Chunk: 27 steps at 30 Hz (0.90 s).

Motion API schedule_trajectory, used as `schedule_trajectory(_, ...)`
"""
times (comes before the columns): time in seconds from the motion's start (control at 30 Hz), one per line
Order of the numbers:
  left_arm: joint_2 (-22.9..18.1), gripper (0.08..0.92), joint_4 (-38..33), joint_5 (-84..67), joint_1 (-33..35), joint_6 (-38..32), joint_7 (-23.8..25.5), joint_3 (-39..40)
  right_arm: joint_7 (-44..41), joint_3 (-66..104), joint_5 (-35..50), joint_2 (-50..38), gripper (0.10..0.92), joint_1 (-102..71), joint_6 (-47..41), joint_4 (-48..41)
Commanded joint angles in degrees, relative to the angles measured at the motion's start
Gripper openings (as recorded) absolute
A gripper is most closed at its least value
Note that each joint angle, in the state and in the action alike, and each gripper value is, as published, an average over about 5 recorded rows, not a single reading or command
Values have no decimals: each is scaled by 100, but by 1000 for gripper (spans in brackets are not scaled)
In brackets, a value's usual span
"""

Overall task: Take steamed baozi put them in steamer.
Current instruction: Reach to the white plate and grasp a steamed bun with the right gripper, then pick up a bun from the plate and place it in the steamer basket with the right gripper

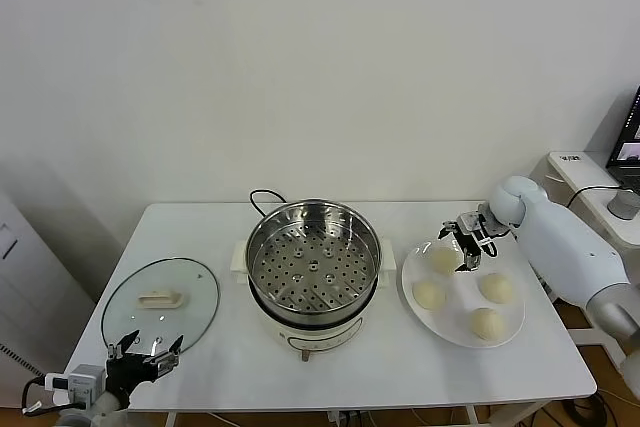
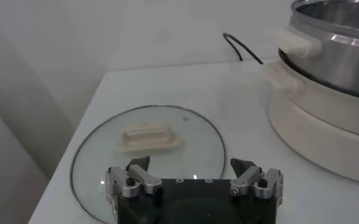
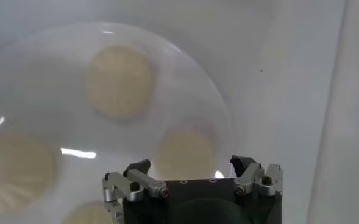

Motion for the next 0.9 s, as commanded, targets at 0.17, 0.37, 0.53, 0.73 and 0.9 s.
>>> schedule_trajectory(0.17,1,823,-31,11,80,-21,3,-13,84,387,-317,272,732,-124,1,-400)
schedule_trajectory(0.37,0,823,-45,12,107,-18,-5,-21,-95,321,-83,201,606,-86,-78,-332)
schedule_trajectory(0.53,-15,823,-52,12,100,-16,-14,-16,-286,97,271,51,555,-10,-144,-193)
schedule_trajectory(0.73,-18,823,-59,12,154,-12,-48,-62,-448,-547,851,-352,552,553,-157,376)
schedule_trajectory(0.9,-17,823,-56,14,184,-10,-58,-58,-624,-1418,1790,-647,551,1944,253,934)
